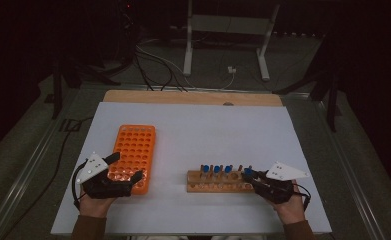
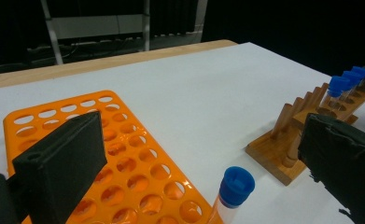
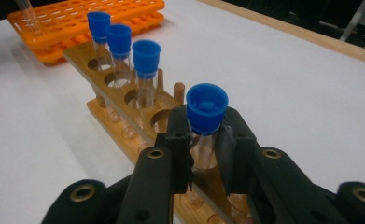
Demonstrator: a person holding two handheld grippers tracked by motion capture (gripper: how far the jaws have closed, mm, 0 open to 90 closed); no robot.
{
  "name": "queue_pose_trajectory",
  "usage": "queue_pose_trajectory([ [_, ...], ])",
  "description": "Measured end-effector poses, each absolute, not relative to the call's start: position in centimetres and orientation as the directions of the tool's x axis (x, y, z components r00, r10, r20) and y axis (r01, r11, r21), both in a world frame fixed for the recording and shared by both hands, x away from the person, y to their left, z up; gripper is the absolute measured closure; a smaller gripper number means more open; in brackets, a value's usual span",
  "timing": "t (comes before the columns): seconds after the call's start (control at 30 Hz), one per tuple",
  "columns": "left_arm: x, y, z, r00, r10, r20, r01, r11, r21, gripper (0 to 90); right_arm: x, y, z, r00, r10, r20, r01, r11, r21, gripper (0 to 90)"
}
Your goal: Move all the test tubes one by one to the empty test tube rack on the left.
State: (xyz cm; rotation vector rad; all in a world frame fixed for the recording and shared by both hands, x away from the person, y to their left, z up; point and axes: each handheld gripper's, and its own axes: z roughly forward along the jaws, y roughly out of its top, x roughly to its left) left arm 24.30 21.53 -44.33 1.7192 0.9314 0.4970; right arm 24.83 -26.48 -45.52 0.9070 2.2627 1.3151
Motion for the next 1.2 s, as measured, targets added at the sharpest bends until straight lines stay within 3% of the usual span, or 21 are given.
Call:
queue_pose_trajectory([
  [0.7, 24.1, 21.4, -43.1, 0.657, 0.749, -0.09, 0.276, -0.128, 0.953, 2.3, 25.8, -26.4, -40.3, -0.715, 0.699, 0.01, 0.342, 0.337, 0.878, 77.1],
  [1.2, 24.8, 20.0, -41.5, 0.68, 0.73, -0.062, 0.247, -0.149, 0.957, 3.4, 28.5, -24.4, -36.6, -0.713, 0.701, 0.005, 0.312, 0.311, 0.897, 77.2],
])
